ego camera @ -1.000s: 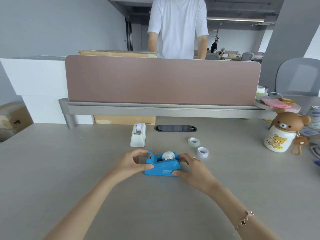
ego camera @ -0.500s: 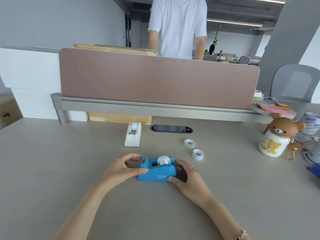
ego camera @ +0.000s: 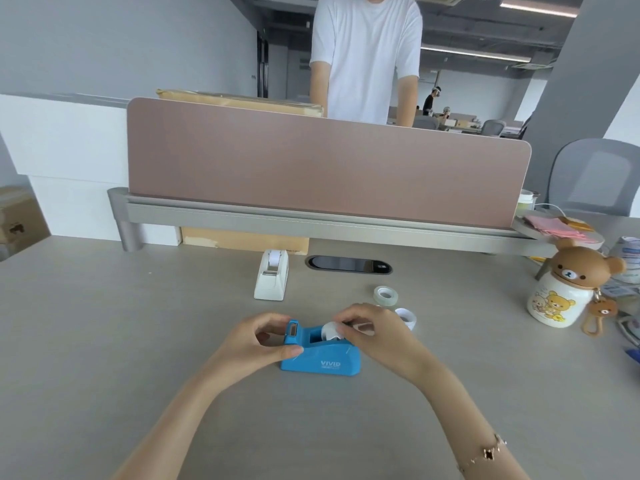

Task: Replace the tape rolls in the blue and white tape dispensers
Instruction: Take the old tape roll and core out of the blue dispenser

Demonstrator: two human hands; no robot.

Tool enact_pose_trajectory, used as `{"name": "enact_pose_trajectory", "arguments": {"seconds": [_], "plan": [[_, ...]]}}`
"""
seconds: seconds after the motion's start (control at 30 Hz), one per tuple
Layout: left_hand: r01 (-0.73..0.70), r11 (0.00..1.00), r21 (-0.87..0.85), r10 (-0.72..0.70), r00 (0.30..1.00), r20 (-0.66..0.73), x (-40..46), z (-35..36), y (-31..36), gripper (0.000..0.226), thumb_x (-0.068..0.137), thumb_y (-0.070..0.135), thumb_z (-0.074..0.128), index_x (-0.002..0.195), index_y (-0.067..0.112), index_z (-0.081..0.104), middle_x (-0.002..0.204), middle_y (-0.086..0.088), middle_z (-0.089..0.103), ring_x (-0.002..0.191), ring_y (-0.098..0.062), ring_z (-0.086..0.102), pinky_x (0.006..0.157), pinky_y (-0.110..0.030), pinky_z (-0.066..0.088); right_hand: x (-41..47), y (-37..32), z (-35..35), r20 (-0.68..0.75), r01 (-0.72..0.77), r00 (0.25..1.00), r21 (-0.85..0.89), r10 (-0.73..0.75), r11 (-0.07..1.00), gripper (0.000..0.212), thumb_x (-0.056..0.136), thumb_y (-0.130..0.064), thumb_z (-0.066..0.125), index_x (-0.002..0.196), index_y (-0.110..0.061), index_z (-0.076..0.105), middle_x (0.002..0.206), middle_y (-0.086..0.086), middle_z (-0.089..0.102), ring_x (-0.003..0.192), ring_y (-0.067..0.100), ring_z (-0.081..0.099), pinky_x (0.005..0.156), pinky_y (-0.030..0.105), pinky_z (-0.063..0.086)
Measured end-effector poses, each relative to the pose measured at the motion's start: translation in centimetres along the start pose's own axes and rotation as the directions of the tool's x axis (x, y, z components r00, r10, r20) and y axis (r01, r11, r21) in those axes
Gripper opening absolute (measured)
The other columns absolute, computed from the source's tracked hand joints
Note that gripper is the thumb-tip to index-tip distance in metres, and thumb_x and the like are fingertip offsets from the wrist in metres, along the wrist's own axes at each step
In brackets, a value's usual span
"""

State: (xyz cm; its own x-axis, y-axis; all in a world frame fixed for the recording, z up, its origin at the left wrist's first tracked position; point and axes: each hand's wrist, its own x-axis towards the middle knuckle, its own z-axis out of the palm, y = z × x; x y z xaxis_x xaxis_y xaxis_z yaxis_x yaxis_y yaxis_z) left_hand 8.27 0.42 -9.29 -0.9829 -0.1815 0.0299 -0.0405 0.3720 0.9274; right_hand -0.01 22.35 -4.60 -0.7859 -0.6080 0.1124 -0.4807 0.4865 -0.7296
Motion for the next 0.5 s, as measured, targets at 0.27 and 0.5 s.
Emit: {"name": "enact_pose_trajectory", "arguments": {"seconds": [0.27, 0.5], "plan": [[-0.003, 1.000, 0.001, 0.003, 1.000, 0.015, 0.2, -0.1, 0.0, 0.053, 0.053, 0.050, 0.079, 0.101, 0.034, 0.068, 0.103, 0.019, 0.072, 0.099, 0.006, 0.064, 0.089, -0.019, 0.043, 1.1, 0.1, -0.7, 0.052, -0.016, 0.998, -0.054, 0.019, 0.998, 0.006, 0.088, -0.024, 0.063, 0.085, -0.024, 0.069, 0.092, -0.011, 0.069, 0.092, 0.003, 0.063, 0.086, 0.016, 0.049], [-0.085, 0.996, 0.037, 0.090, 0.979, -0.181, 0.0, 0.1, 0.6, 0.044, 0.064, 0.050, 0.076, 0.106, 0.041, 0.065, 0.110, 0.023, 0.067, 0.108, 0.007, 0.056, 0.091, -0.016, 0.040, 1.1, -0.2, -1.5, -0.015, 0.013, 1.000, -0.048, -0.014, 0.999, 0.010, 0.088, -0.028, 0.064, 0.093, -0.021, 0.071, 0.089, -0.014, 0.070, 0.087, -0.001, 0.064, 0.077, 0.010, 0.048]]}}
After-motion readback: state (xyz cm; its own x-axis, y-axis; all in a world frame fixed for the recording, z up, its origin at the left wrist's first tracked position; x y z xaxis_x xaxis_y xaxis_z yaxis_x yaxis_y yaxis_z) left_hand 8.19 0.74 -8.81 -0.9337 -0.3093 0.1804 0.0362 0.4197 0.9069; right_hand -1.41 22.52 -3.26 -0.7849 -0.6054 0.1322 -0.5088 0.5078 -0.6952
